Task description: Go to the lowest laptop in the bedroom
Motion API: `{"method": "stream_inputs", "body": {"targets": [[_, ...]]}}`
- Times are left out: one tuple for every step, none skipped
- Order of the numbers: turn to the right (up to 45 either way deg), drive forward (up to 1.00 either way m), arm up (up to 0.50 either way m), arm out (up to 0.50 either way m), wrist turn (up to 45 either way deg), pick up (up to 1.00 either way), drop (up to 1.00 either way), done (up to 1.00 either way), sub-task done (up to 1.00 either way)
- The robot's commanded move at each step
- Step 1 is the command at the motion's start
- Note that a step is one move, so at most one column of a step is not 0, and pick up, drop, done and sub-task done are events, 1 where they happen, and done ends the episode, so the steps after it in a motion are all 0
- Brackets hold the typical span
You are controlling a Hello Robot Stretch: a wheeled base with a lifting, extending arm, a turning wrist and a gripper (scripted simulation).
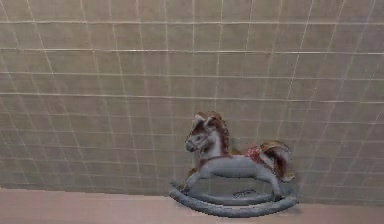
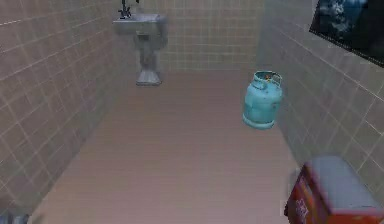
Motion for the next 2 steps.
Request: {"method": "stream_inputs", "body": {"targets": [[-21.0,0.00,0.00,0.00,0.0,0.00,0.00,0.00,0.00],[0.0,0.60,0.00,0.00,0.0,0.00,0.00,0.00,0.00]]}}
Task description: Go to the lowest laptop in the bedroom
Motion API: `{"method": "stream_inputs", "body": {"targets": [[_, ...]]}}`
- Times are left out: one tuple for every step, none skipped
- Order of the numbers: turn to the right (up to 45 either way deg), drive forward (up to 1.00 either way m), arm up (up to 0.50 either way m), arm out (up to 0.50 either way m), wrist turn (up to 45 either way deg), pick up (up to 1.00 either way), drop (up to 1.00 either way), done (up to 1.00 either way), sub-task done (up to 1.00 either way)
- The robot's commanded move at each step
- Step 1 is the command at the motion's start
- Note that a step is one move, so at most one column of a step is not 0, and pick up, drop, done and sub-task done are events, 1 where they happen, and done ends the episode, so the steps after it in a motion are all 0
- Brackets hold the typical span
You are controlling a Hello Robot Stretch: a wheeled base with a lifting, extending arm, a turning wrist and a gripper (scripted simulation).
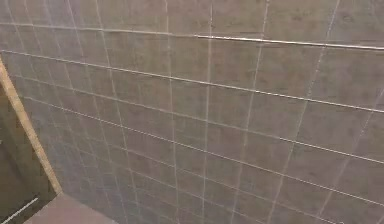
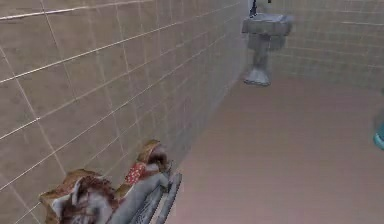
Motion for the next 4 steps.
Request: {"method": "stream_inputs", "body": {"targets": [[-45.0,0.00,0.00,0.00,0.0,0.00,0.00,0.00,0.00],[-18.0,0.00,0.00,0.00,0.0,0.00,0.00,0.00,0.00],[0.0,0.75,0.00,0.00,0.0,0.00,0.00,0.00,0.00],[-45.0,0.00,0.00,0.00,0.0,0.00,0.00,0.00,0.00]]}}
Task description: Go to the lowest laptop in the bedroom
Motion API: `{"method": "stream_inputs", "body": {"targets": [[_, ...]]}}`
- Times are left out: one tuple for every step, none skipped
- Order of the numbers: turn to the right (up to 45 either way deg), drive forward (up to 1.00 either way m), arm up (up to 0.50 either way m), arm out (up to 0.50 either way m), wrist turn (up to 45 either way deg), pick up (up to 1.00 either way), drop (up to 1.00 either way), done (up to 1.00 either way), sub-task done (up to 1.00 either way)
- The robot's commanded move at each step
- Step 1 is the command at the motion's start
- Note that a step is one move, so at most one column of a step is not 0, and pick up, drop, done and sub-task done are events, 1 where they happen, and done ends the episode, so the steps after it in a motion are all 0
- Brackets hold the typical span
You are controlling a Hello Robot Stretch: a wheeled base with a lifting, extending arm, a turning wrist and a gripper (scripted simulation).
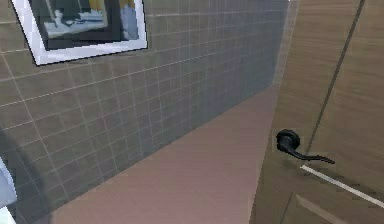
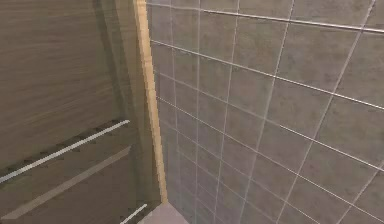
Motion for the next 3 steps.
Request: {"method": "stream_inputs", "body": {"targets": [[-6.0,0.00,0.00,0.00,0.0,0.00,0.00,0.00,0.00],[0.0,0.95,0.00,0.00,0.0,0.00,0.00,0.00,0.00],[45.0,0.00,0.00,0.00,0.0,0.00,0.00,0.00,0.00]]}}
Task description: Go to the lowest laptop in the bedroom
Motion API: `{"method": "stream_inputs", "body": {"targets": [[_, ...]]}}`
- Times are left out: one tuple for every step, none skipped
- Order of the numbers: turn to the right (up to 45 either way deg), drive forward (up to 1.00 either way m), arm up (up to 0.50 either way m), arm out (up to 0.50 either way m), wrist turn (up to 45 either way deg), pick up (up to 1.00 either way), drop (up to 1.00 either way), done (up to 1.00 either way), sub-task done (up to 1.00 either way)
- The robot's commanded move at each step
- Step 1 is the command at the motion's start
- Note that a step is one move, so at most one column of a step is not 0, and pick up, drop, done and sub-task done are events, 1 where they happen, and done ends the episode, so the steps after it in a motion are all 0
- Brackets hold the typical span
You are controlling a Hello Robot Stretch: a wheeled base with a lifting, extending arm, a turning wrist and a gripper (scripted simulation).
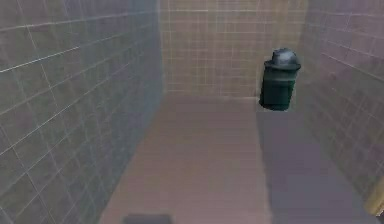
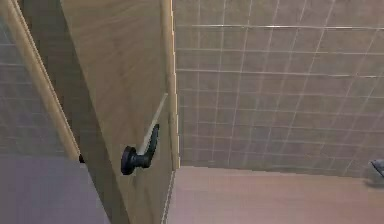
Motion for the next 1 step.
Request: {"method": "stream_inputs", "body": {"targets": [[24.0,0.00,0.00,0.00,0.0,0.00,0.00,0.00,0.00]]}}
